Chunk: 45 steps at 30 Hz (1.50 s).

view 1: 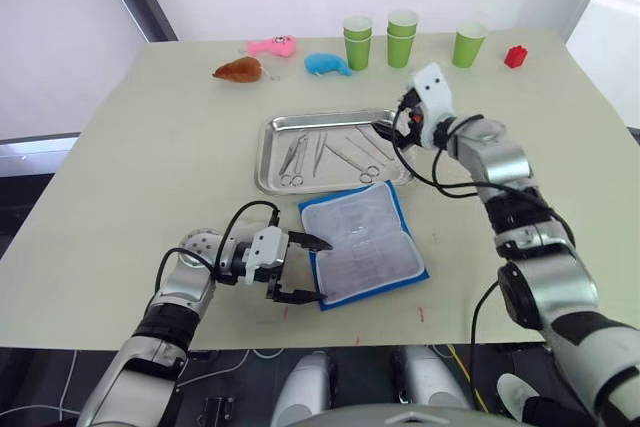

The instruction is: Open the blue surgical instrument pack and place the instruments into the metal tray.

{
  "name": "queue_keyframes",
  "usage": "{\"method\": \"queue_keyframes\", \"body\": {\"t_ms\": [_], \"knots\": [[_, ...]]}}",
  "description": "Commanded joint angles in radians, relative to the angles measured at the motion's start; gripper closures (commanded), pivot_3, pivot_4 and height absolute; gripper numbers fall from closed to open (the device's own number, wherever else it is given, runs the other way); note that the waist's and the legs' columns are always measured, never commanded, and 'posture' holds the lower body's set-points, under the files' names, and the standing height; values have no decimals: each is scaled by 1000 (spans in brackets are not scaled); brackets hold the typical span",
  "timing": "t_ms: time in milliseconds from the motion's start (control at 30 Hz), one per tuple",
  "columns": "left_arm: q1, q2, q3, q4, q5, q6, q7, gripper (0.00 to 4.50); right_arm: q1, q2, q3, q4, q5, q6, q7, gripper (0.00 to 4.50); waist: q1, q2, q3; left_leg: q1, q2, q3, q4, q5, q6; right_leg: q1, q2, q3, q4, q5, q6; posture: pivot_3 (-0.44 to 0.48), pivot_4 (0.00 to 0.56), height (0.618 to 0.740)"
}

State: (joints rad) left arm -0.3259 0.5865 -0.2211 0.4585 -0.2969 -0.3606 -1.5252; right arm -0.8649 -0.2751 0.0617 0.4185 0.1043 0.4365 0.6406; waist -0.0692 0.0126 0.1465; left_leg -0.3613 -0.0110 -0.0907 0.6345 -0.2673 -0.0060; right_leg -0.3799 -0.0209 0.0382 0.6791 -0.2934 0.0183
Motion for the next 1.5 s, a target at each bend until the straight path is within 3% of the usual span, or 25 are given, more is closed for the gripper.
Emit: {"method": "queue_keyframes", "body": {"t_ms": [33,300,600,733,1000,1267,1500], "knots": [[51,31,-31,26,56,35,-23,0,56,-33,-40,-151,58,-30,47,49,-3,0,1,0,0,1,0,0,0,0,0,1,0,0,0,0,150,740],[87,89,39,-161,-36,73,-29,0,304,-126,-130,-393,208,-54,164,49,-4,-7,6,-2,2,2,0,-1,2,-2,2,2,-1,0,0,0,150,740],[131,138,130,-367,-137,163,16,0,475,-183,-178,-470,300,-118,258,49,16,-18,19,-9,2,1,1,-1,2,-8,0,1,-1,0,0,0,150,740],[169,153,196,-468,-196,251,76,0,543,-198,-197,-504,336,-152,292,49,20,-18,19,-21,2,1,3,-1,1,-19,0,1,0,0,0,0,150,740],[274,185,372,-611,-281,473,287,0,674,-271,-249,-507,378,-236,383,49,31,-19,20,-21,2,1,4,-1,1,-19,0,0,0,1,1,0,150,740],[508,209,566,-604,-292,568,365,0,834,-332,-372,-496,428,-302,433,49,31,-19,20,-20,2,2,4,-1,1,-19,0,1,0,1,1,0,150,740],[605,209,674,-425,-275,465,261,0,985,-390,-478,-497,497,-283,499,49,36,-20,20,-19,2,2,8,-1,1,-16,-1,1,1,1,1,0,150,740]]}}
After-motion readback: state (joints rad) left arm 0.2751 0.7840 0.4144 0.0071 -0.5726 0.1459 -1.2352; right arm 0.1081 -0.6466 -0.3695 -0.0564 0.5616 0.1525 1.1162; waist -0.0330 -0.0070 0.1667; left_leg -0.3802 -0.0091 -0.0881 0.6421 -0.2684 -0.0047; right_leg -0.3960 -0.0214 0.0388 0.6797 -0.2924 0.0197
